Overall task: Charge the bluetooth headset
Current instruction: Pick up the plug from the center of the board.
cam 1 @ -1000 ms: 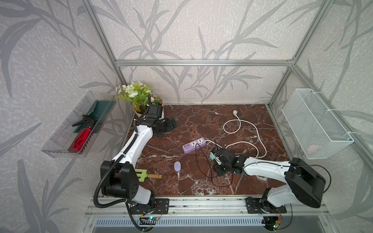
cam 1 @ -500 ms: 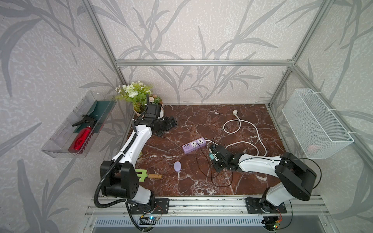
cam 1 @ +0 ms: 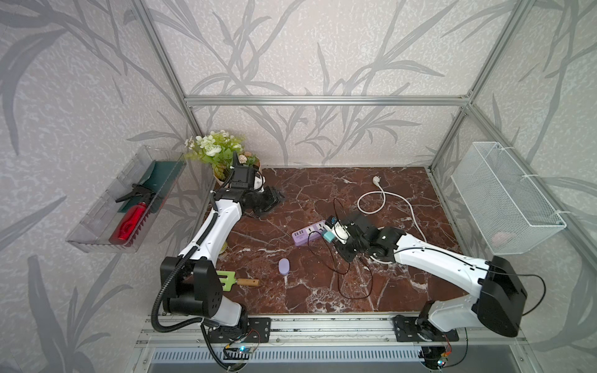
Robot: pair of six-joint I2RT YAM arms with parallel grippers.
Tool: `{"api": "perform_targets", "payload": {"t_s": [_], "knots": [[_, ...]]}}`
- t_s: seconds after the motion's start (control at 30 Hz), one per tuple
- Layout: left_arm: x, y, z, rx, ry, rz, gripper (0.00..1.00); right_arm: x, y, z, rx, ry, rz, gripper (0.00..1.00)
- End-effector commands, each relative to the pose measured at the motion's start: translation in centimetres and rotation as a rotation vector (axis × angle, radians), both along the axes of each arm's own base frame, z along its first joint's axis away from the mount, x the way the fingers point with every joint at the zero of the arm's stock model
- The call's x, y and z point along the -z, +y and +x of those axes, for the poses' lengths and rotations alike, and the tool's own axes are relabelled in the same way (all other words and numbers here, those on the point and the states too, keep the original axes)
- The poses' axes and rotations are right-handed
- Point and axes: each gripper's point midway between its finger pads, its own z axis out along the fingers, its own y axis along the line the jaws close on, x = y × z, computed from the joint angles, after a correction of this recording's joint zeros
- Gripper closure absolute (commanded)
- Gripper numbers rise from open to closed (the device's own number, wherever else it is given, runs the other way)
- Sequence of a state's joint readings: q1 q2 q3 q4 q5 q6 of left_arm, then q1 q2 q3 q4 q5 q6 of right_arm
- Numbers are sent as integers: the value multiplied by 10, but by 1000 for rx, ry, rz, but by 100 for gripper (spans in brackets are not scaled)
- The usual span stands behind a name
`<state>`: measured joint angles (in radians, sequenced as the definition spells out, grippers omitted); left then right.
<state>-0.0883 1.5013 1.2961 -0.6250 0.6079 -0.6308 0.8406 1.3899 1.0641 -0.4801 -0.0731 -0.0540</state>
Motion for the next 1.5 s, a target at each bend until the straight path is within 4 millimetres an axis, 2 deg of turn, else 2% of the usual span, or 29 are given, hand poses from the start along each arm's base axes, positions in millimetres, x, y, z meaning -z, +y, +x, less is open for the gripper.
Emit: {"api": "perform_targets", "payload": {"t_s": [0.0, 0.03, 0.07, 0.13, 0.2, 0.27, 0.3, 0.4, 0.53, 0.6, 0.73, 0.93, 1.03, 1.27, 1.37, 1.47], "knots": [[-34, -26, -8, 113, -58, -180, 70, -30, 4, -21, -174, 22, 16, 100], [-40, -32, -10, 140, -73, -226, 65, -41, 8, -22, -205, 22, 28, 100], [-47, -38, -11, 174, -89, -282, 53, -49, 11, -23, -233, 26, 33, 100], [-60, -49, -15, 234, -119, -380, 35, -62, 18, -25, -285, 35, 42, 100], [-73, -56, -19, 279, -143, -455, 25, -70, 23, -27, -326, 53, 44, 100], [-86, -59, -23, 305, -189, -490, 22, -75, 26, -28, -354, 67, 39, 100], [-90, -60, -27, 318, -206, -501, 23, -77, 27, -27, -358, 67, 36, 100], [-100, -66, -40, 366, -242, -538, 36, -81, 31, -21, -368, 51, 28, 100], [-97, -71, -57, 400, -234, -552, 44, -89, 35, -11, -363, 36, 48, 100], [-93, -72, -63, 399, -221, -550, 42, -93, 35, -3, -345, 23, 57, 100], [-84, -79, -73, 407, -194, -519, 32, -99, 35, 13, -315, -16, 58, 100], [-76, -95, -76, 436, -167, -462, 32, -106, 40, 21, -319, -49, 69, 100], [-73, -104, -75, 448, -157, -459, 46, -109, 41, 20, -334, -48, 85, 100], [-74, -125, -80, 502, -145, -467, 56, -108, 38, 23, -335, -24, 99, 100], [-72, -130, -81, 509, -136, -462, 72, -110, 37, 28, -325, -30, 111, 100], [-70, -130, -79, 496, -138, -452, 81, -112, 33, 34, -298, -43, 123, 97]]}}
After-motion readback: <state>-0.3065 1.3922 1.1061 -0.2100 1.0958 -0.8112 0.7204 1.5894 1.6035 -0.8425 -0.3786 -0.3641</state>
